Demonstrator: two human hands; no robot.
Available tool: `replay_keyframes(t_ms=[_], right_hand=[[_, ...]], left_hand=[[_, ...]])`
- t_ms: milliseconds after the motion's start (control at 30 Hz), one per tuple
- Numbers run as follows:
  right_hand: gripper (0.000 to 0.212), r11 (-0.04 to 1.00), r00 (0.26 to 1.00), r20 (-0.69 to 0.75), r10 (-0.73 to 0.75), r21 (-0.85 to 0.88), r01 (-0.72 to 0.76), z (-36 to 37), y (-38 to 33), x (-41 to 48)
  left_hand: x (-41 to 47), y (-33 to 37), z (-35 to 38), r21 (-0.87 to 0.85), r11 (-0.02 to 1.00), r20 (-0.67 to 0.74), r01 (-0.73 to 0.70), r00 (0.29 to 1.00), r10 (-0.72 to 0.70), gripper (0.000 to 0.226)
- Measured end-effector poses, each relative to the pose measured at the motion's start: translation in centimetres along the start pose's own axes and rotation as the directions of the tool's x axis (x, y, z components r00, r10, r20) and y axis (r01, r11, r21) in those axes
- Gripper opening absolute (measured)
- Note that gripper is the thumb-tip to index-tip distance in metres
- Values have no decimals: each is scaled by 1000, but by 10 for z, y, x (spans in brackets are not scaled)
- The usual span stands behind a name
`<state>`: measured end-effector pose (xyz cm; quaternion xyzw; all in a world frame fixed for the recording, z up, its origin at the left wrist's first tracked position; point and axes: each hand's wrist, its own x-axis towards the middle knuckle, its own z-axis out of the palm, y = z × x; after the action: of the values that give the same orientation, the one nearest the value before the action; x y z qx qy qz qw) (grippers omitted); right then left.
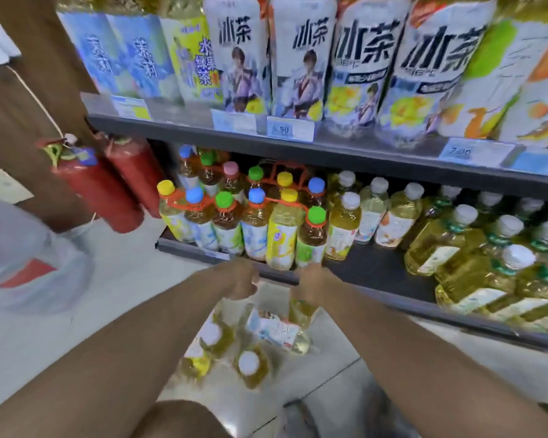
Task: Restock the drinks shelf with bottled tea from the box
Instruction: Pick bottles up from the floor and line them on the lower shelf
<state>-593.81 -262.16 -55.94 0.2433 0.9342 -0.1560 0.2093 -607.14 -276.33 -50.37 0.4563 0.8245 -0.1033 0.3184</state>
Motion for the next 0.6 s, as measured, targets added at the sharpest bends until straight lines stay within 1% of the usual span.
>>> replay_keyframes(t_ms=[133, 300, 367, 467, 533, 600], right_hand=[[31, 988, 990, -12, 143, 52, -142, 13, 1, 12], [22, 972, 977, 17, 211, 102, -212, 3, 19, -5], [19, 971, 974, 18, 227, 80, -227, -8, 28, -20], [29, 965, 967, -35, 254, 84, -250, -37, 38, -49], [36, 960, 959, -62, 275, 79, -270, -59, 46, -70], [36, 946, 948, -62, 312, 115, -303, -78, 58, -91]], left_hand=[[15, -4, 4, -15, 1000, 41, 21, 999, -20, 39], [13, 25, -2, 31, 997, 53, -64, 997, 63, 36], [10, 39, -5, 22, 996, 36, -90, 995, 89, 31], [3, 66, -7, 18, 991, 15, -130, 991, 130, 29], [1, 84, -7, 26, 986, 28, -167, 986, 166, 30], [-1, 106, -10, 42, 979, 18, -201, 979, 201, 28]])
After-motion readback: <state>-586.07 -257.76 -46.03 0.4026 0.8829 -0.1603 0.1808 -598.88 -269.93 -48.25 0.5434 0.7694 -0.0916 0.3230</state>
